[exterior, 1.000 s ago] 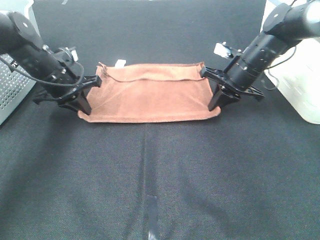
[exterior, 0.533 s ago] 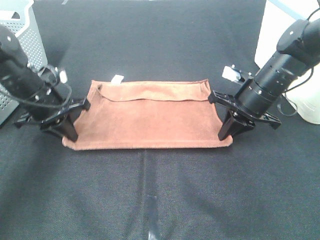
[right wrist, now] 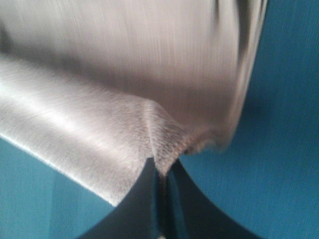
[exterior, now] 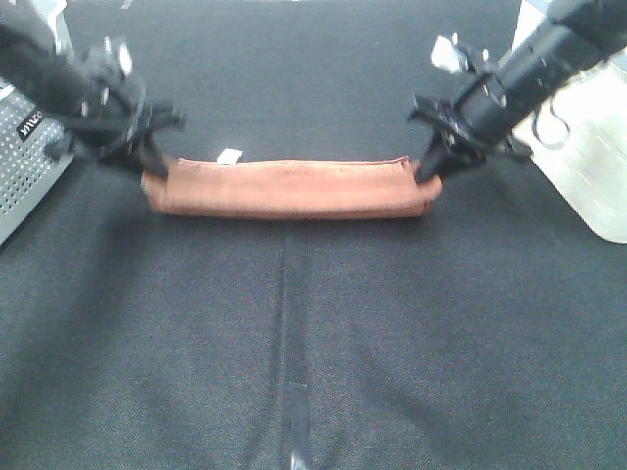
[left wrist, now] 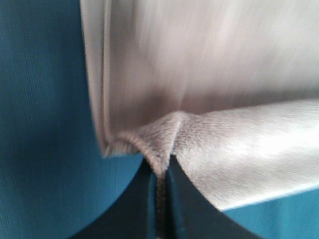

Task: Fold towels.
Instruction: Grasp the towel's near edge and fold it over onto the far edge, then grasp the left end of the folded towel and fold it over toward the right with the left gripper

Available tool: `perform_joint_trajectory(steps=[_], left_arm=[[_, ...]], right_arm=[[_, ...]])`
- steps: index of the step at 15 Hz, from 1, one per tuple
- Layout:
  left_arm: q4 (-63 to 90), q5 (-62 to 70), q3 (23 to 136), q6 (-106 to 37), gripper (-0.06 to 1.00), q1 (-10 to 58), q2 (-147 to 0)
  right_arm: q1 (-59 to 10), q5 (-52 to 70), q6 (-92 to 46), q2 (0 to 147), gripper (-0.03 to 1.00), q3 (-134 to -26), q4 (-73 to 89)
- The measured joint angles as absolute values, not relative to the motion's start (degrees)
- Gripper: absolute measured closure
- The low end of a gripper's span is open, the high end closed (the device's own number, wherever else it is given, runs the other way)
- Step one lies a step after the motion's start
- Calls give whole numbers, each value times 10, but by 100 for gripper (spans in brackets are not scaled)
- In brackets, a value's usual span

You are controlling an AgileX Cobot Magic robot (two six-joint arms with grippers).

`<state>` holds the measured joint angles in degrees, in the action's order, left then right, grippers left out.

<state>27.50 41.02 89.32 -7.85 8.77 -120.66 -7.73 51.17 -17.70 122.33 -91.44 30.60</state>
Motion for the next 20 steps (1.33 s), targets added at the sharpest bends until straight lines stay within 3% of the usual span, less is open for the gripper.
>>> perform_joint_trajectory(steps=[6, 11, 12, 14, 16, 17, 19, 20], left_arm=[[266, 379, 1019, -78, 94, 88, -1305], [261, 334, 1027, -77, 94, 88, -1354], [261, 331, 1027, -72, 93, 88, -1357], [261, 325, 1027, -67, 88, 88, -1357], [261, 325, 1027, -65, 74, 88, -1357], [261, 328, 1027, -65, 51, 88, -1357], [260, 337, 1027, -65, 15, 88, -1357], [258, 340, 1027, -65, 4, 88, -1357]], right_arm=[[-77, 536, -145, 1344, 97, -1109, 268], [-77, 536, -111, 1402, 94, -1140, 257], [-77, 536, -110, 1404, 87, -1141, 257], [-77, 536, -110, 1404, 59, -1141, 257], [-77, 543, -109, 1405, 37, -1141, 257], [-77, 555, -108, 1405, 32, -1141, 256], [-77, 563, -100, 1403, 29, -1141, 252], [-77, 564, -95, 1399, 29, -1141, 246]])
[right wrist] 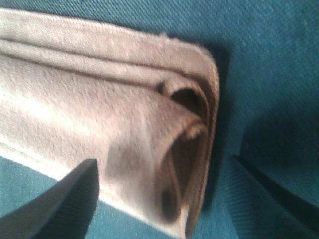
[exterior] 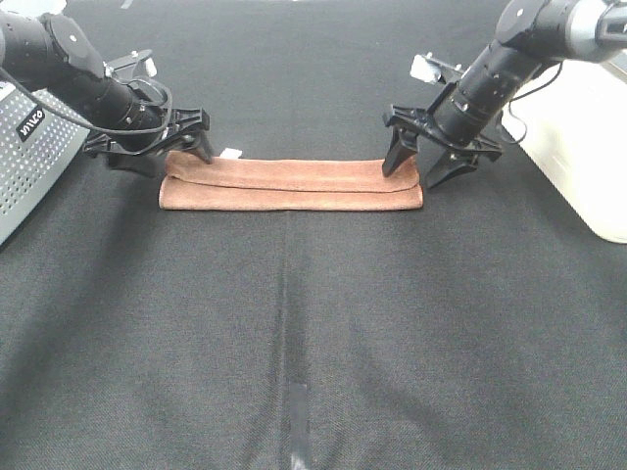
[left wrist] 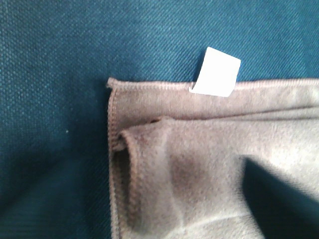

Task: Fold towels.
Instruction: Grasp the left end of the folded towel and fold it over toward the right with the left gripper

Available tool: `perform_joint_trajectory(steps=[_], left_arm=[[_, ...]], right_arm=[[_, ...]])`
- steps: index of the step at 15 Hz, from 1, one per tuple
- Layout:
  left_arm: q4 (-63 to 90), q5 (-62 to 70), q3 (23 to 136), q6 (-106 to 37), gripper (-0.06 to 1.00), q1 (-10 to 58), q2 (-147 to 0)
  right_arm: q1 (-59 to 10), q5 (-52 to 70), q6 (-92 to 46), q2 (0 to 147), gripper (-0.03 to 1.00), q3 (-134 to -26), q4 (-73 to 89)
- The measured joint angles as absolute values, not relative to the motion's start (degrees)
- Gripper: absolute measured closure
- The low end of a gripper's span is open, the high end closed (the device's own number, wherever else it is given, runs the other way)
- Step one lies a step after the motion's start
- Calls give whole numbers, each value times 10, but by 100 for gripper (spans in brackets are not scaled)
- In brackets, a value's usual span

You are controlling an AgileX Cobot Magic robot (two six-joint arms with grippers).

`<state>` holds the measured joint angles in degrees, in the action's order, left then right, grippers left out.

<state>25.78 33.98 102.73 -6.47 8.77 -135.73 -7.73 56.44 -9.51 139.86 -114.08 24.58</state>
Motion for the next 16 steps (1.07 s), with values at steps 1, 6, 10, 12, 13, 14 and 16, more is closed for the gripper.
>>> perform_joint_trajectory(steps=[1, 6, 10, 12, 13, 14, 16], left_arm=[[254, 345, 1027, -65, -1, 88, -1357], [276, 344, 1030, -45, -2, 88, -1373], [304, 328, 1032, -45, 21, 88, -1385], [310, 329, 1032, -44, 48, 88, -1391], [313, 329, 1032, -44, 64, 88, -1393], [314, 329, 1032, -44, 77, 88, -1393], [315, 329, 1032, -44, 89, 88, -1393]], right_arm=[[-77, 565, -95, 1391, 29, -1141, 237], [-77, 566, -91, 1375, 29, -1141, 219], [-77, 566, -83, 1375, 29, -1141, 217], [-77, 566, -83, 1375, 29, -1141, 215], [-77, 566, -83, 1375, 29, -1141, 215], [-77, 566, -82, 1375, 29, -1141, 215], [-77, 566, -78, 1373, 29, -1141, 215]])
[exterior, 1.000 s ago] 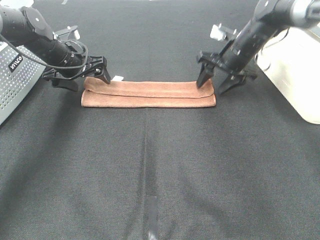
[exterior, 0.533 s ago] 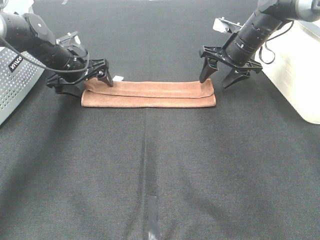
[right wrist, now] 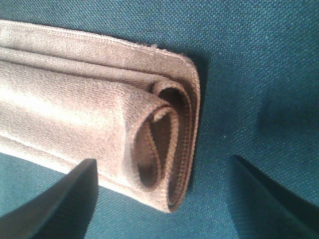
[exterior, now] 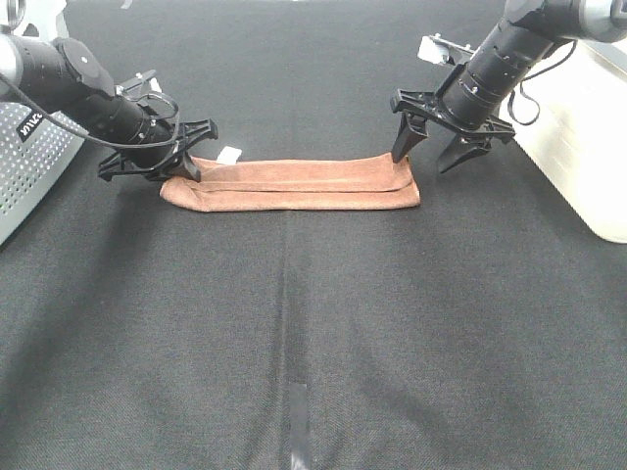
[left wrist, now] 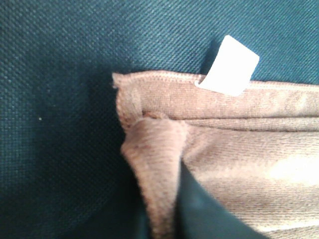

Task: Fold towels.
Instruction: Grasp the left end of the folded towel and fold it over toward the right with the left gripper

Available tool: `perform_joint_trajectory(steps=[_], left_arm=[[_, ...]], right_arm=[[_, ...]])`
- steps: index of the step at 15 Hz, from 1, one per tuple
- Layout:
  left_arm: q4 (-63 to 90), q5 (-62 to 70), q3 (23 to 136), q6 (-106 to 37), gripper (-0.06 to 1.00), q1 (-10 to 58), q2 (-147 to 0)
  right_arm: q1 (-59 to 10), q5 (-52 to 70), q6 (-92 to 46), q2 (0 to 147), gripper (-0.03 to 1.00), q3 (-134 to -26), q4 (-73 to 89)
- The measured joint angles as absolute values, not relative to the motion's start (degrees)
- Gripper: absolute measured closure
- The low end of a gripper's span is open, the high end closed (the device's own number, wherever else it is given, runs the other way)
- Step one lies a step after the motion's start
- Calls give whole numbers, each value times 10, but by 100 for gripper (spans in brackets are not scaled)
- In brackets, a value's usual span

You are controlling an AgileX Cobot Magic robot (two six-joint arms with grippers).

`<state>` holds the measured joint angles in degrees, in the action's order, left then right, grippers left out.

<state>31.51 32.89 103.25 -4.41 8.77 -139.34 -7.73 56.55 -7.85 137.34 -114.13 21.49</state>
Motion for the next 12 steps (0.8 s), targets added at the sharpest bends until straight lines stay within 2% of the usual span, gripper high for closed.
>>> perform_joint_trajectory(steps=[7, 9, 12], left_arm=[[218, 407, 1032, -38, 89, 72, -1312], [218, 422, 1032, -29, 89, 75, -1281], [285, 421, 1042, -27, 89, 115, -1271]], right_arm=[[-77, 586, -66, 1334, 29, -1143, 220], [-77, 588, -66, 1333, 29, -1143, 240], [-77, 589, -65, 1329, 29, -1143, 245]])
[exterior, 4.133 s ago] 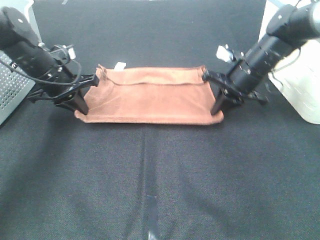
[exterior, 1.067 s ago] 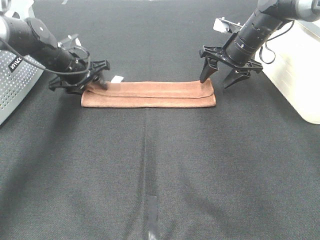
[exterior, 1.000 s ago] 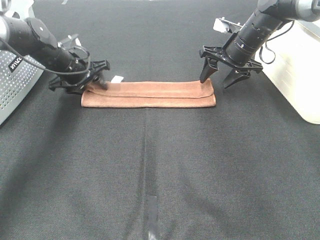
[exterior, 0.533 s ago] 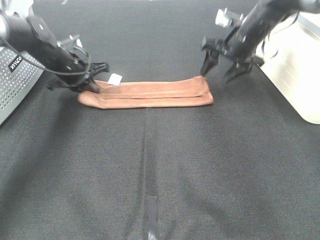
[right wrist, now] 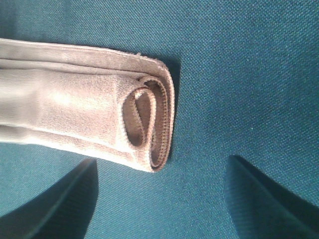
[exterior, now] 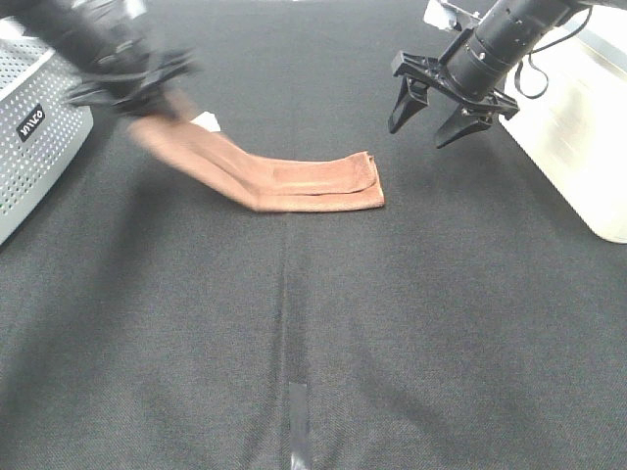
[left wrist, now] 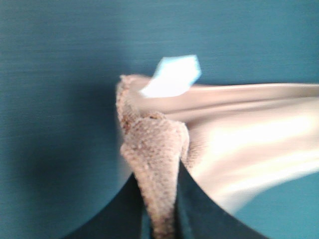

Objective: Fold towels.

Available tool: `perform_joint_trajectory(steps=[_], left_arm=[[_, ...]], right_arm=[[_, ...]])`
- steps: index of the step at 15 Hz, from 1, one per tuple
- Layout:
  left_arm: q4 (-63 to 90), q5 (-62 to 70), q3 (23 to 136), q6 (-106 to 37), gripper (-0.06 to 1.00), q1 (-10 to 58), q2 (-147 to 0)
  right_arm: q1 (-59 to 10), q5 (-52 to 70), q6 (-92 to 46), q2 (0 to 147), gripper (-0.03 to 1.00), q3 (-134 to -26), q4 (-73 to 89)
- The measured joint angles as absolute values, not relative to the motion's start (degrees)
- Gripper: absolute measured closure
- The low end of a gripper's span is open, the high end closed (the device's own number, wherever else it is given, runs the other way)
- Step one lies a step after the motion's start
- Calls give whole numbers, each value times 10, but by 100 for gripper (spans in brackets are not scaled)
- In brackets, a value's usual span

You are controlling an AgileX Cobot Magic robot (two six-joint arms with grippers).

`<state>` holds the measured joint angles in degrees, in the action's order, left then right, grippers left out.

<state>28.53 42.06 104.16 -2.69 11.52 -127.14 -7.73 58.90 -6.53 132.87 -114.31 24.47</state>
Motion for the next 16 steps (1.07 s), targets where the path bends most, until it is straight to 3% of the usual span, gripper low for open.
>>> perform_joint_trajectory(steps=[7, 9, 11, 12, 16], left_arm=[[436, 304, 1043, -26, 88, 214, -1313], [468, 281, 1043, -26, 75, 227, -1333], [484, 270, 1043, -26, 43, 239, -1344], [493, 269, 1043, -26, 33, 243, -1345], [545, 268, 1043, -26, 25, 247, -1346]], right_arm=[[-77, 602, -65, 1325, 29, -1143, 245], [-77, 608, -65, 1325, 29, -1143, 242], [-77, 612, -65, 1325, 29, -1143, 240], [-77, 613, -65, 1325, 29, -1143, 240], [-77, 613, -65, 1325, 29, -1143, 242]])
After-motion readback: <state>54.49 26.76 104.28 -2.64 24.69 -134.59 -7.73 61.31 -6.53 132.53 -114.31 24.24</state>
